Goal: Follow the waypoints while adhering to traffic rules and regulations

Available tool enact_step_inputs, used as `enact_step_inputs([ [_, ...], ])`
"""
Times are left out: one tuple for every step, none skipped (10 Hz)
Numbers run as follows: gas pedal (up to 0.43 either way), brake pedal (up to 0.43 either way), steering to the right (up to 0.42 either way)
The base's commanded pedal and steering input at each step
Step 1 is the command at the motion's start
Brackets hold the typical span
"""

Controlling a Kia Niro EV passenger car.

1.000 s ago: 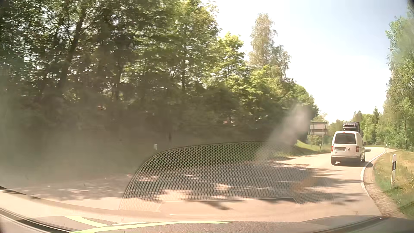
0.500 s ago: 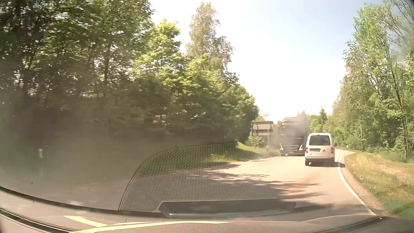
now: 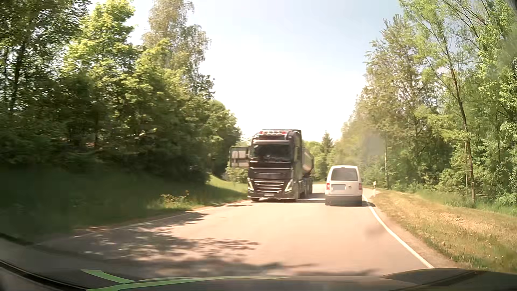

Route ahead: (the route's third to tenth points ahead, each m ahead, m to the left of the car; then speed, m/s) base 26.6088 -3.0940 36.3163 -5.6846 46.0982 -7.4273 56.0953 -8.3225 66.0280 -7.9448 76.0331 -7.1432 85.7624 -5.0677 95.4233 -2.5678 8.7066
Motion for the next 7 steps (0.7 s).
enact_step_inputs([
  [0.209,0.000,0.256],
  [0.209,0.000,0.238],
  [0.228,0.000,0.202],
  [0.248,0.000,0.150],
  [0.268,0.000,0.096],
  [0.280,0.000,0.058],
  [0.280,0.000,0.032],
])
